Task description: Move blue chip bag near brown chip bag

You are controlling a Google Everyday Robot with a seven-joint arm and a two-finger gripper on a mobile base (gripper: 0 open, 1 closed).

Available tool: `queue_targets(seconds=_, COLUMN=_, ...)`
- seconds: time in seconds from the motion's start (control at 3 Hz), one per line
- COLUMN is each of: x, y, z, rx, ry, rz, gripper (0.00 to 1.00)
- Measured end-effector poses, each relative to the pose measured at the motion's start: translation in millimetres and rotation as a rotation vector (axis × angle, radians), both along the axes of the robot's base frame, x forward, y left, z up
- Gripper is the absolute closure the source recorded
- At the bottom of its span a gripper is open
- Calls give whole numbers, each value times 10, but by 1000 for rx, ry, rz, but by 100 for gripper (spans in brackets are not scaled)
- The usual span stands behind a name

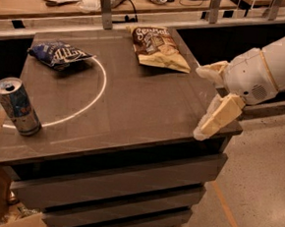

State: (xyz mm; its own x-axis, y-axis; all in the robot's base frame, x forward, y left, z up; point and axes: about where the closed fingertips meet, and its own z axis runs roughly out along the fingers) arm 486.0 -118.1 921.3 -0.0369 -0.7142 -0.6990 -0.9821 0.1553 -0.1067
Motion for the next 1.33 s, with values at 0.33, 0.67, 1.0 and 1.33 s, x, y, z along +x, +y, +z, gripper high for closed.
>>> queue_targets(seconds=0.33, x=27, y=116, z=-193, rx=204, ry=6, rz=28, gripper=0)
queue_targets(seconds=0.67, x=7, y=176, z=-67, rx=269, ry=12, rz=30, gripper=0)
queue_targets(seconds=1.0, x=7, y=183, z=-64, rx=268, ry=12, rz=31, gripper=0)
queue_targets(seconds=1.33, x=65, y=279, z=-173, rx=317, ry=-11, rz=10, gripper=0)
